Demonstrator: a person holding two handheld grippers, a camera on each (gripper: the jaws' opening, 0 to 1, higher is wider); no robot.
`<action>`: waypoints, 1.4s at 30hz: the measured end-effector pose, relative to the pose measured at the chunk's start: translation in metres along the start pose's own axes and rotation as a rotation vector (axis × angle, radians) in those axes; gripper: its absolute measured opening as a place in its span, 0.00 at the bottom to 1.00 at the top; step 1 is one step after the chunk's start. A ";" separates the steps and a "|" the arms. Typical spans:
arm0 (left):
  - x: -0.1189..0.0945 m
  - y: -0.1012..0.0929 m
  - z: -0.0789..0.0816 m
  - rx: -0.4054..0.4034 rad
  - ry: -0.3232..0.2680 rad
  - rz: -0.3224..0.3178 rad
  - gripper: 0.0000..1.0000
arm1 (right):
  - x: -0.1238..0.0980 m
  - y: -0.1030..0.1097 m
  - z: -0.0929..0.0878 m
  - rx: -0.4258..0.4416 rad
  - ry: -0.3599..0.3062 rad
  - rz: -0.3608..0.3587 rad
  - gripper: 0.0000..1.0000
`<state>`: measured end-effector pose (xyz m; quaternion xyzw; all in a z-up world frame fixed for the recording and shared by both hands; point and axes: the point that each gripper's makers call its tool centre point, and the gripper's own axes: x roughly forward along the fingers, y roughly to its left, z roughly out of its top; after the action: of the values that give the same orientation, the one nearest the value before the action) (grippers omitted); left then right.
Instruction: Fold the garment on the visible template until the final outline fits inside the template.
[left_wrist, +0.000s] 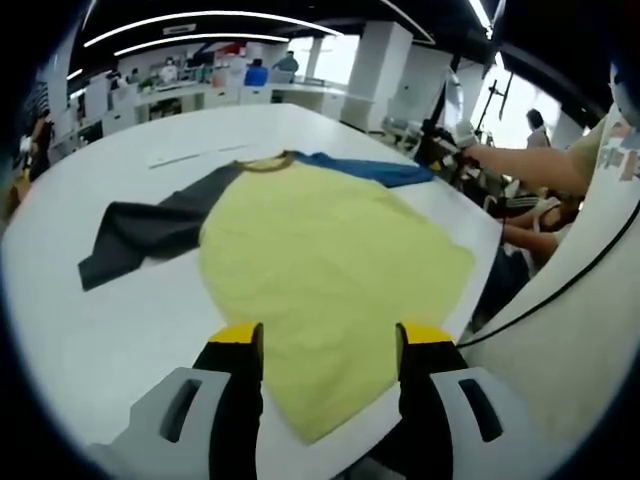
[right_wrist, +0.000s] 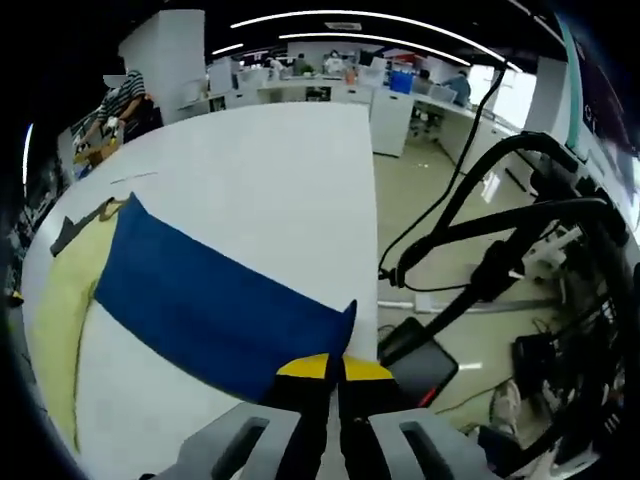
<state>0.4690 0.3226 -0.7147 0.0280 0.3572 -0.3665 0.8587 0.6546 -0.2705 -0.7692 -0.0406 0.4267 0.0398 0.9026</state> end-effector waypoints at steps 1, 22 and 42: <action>0.000 0.000 0.000 0.000 0.000 0.000 0.50 | -0.001 -0.001 0.002 0.000 -0.005 -0.001 0.00; 0.000 0.002 -0.002 -0.010 0.002 -0.003 0.50 | 0.003 0.005 -0.007 0.067 0.015 0.005 0.02; 0.001 0.003 -0.001 -0.002 0.001 -0.009 0.50 | -0.001 0.001 0.002 0.114 -0.001 0.018 0.00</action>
<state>0.4712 0.3247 -0.7167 0.0257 0.3579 -0.3699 0.8570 0.6547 -0.2689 -0.7671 0.0149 0.4283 0.0236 0.9032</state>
